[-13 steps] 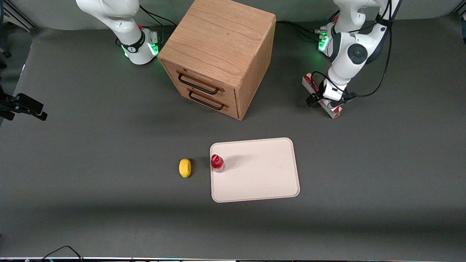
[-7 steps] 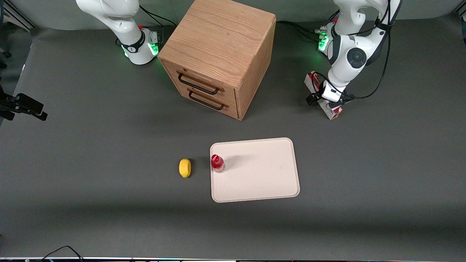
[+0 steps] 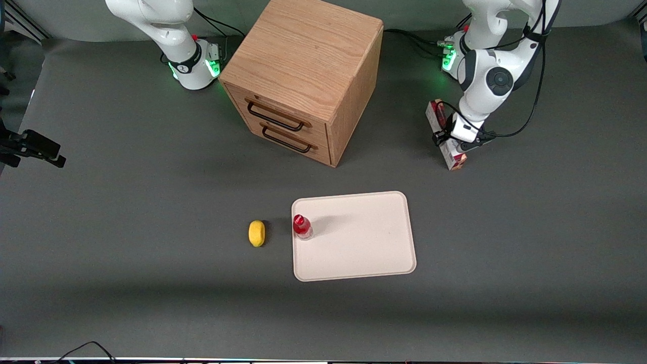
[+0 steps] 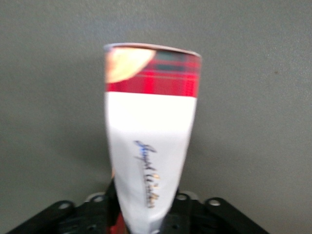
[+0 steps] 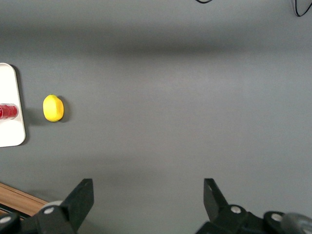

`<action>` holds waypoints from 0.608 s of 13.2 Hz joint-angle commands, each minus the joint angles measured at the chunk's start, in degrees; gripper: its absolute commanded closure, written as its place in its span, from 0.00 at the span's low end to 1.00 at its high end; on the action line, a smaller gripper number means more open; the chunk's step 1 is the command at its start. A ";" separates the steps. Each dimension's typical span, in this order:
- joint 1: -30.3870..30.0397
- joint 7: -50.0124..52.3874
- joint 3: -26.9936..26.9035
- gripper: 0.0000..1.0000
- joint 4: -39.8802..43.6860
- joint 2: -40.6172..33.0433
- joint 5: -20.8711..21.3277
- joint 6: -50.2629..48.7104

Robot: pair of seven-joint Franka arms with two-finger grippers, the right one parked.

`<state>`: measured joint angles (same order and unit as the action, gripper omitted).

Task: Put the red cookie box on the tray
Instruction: 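Close the left gripper on the end of the cookie box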

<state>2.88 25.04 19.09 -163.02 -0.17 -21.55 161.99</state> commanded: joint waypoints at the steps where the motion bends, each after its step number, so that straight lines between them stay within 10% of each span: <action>1: 0.10 -4.29 -0.80 1.00 -3.01 -3.43 -0.86 1.31; 5: 0.10 -4.47 -1.59 1.00 4.61 -6.85 0.37 -11.99; 8: -0.60 -3.68 -5.80 1.00 16.37 -9.23 9.83 -30.44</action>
<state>2.72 21.30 16.27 -153.20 -5.60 -16.98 142.91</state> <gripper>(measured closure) 0.877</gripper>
